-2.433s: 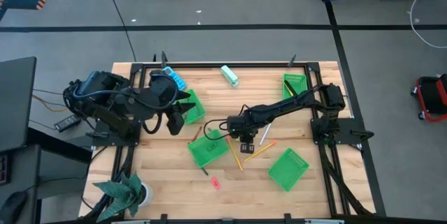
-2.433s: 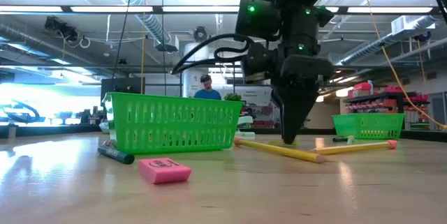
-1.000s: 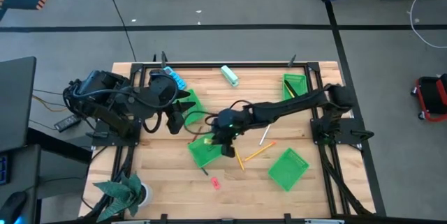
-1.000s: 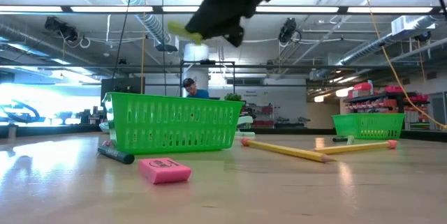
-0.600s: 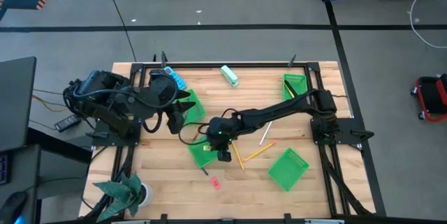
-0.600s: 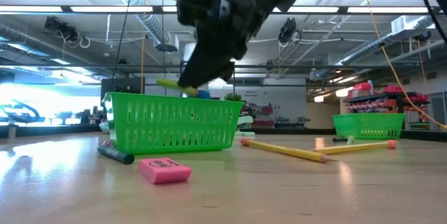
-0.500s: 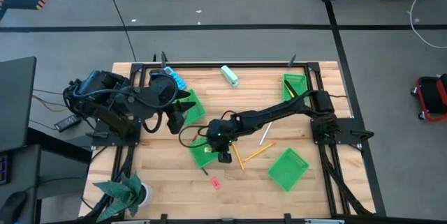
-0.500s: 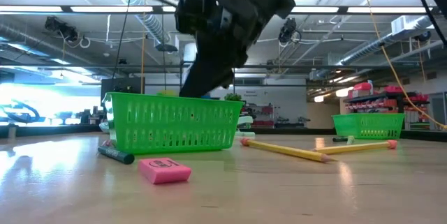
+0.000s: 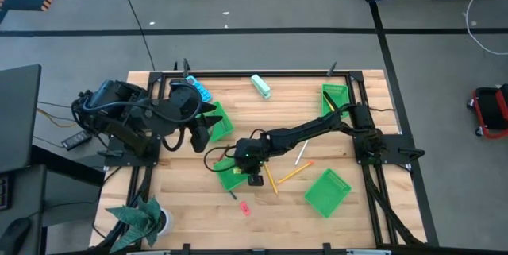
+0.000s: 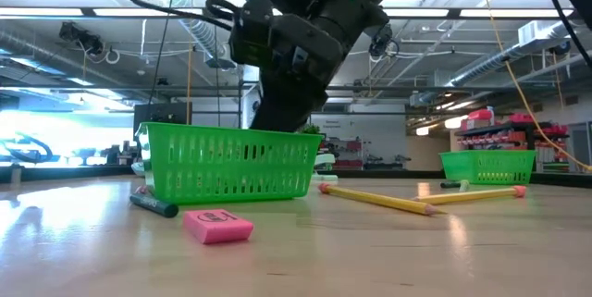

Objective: Sort crayons/erasers/pens/pencils in bins
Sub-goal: Put the yellow eraser into the bottom left green bin

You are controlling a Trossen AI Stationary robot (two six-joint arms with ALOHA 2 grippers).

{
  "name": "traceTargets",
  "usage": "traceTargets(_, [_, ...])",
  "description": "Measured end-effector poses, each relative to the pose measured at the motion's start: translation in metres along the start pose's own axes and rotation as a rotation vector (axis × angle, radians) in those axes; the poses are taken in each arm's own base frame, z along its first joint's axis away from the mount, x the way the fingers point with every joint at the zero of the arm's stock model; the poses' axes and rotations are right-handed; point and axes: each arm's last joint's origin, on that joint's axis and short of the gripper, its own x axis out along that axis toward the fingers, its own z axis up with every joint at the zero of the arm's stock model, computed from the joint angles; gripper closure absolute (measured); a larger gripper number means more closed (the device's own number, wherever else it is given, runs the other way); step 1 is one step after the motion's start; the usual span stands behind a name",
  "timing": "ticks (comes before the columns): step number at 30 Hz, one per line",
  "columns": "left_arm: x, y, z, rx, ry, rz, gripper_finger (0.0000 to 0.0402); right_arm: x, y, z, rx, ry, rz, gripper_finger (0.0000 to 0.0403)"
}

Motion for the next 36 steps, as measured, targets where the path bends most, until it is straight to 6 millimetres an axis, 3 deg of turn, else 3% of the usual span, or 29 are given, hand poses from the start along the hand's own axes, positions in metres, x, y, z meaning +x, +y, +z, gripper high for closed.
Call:
traceTargets(27, [0.0001, -0.0003, 0.0001, -0.006, -0.001, -0.002, 0.0230, -0.0008, -0.0053, -0.0013, -0.040, 0.014, -0.055, 0.0326])
traceTargets(36, [0.0001, 0.0001, -0.0004, -0.001, 0.004, 0.002, 0.0230, -0.0004, -0.0030, -0.0016, -0.036, 0.016, -0.051, 0.0262])
